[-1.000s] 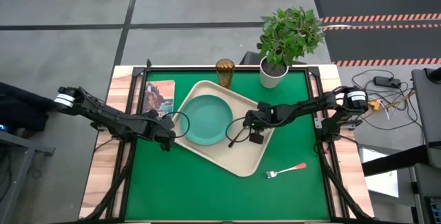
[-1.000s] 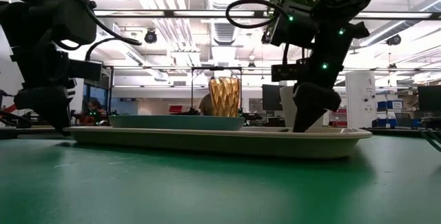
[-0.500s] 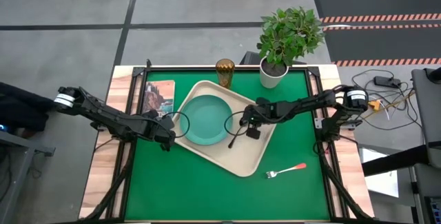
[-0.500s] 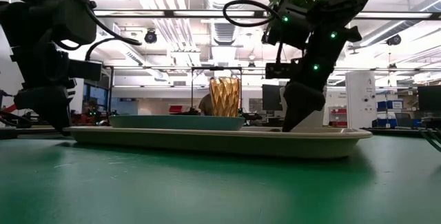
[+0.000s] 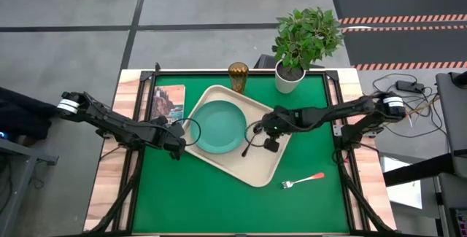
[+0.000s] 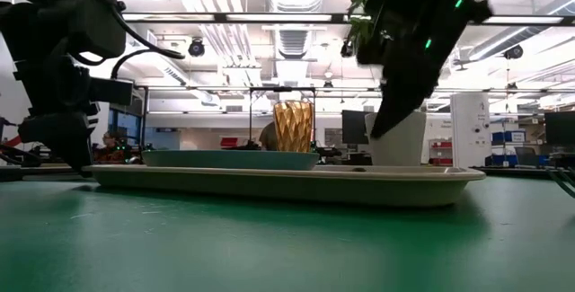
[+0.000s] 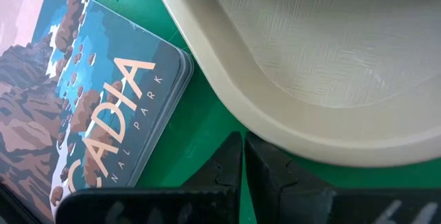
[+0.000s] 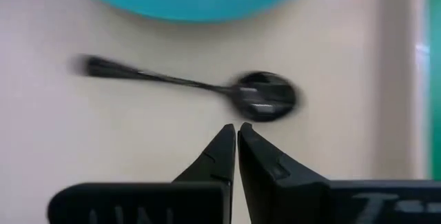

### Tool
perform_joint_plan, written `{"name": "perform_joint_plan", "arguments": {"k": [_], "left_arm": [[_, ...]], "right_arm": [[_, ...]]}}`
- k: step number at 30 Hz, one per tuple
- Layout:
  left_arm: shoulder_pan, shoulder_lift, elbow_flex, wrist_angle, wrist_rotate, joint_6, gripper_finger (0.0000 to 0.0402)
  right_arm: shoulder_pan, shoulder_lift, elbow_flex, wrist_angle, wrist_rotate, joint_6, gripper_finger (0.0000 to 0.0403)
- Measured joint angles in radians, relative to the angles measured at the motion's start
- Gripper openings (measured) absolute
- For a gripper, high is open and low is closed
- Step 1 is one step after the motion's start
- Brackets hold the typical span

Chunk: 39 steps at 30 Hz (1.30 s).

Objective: Pick and place plate/cup/fork/spoon on tray
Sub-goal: Put the white orange fork on the right side of the black spoon

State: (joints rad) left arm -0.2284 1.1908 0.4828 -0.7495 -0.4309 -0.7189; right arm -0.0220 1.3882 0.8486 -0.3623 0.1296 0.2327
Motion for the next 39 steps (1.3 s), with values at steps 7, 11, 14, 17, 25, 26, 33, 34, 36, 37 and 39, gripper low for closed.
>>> {"name": "perform_joint_plan", "arguments": {"k": [7,11,14,17,25,26,33,34,36,37,39], "left_arm": [[0.000,0.000,0.000,0.000,0.005,-0.001,0.0001],[0.000,0.000,0.000,0.001,0.038,-0.006,0.0001],[0.000,0.000,0.000,0.001,0.067,-0.008,0.0001],[0.000,0.000,0.000,0.001,0.098,-0.019,0.0001],[-0.002,-0.013,0.054,-0.014,0.211,-0.061,0.0001],[-0.003,-0.015,0.067,-0.019,0.216,-0.062,0.0001],[-0.039,-0.044,0.131,-0.040,0.217,-0.148,0.0001],[-0.049,-0.048,0.137,-0.043,0.217,-0.169,0.0001],[-0.070,-0.058,0.142,-0.052,0.211,-0.198,0.0000],[-0.081,-0.061,0.142,-0.060,0.206,-0.210,0.0000],[-0.097,-0.064,0.141,-0.063,0.197,-0.238,0.0000]], "right_arm": [[0.190,-0.104,0.000,-0.004,-0.026,0.108,0.0009],[0.303,-0.113,0.000,-0.012,-0.027,0.179,0.0009],[0.377,-0.108,0.000,-0.054,-0.027,0.237,0.0009],[0.444,-0.104,0.000,-0.139,-0.029,0.290,0.0009],[0.563,-0.103,0.000,-0.296,-0.045,0.425,0.0009],[0.571,-0.101,0.000,-0.298,-0.056,0.424,0.0009],[0.605,-0.077,0.000,-0.297,-0.060,0.422,0.0015],[0.610,-0.072,0.000,-0.298,-0.060,0.421,0.0021],[0.619,-0.061,0.000,-0.304,-0.063,0.421,0.0038],[0.624,-0.056,0.000,-0.313,-0.063,0.422,0.0049],[0.633,-0.042,0.000,-0.317,-0.062,0.426,0.0075]]}}
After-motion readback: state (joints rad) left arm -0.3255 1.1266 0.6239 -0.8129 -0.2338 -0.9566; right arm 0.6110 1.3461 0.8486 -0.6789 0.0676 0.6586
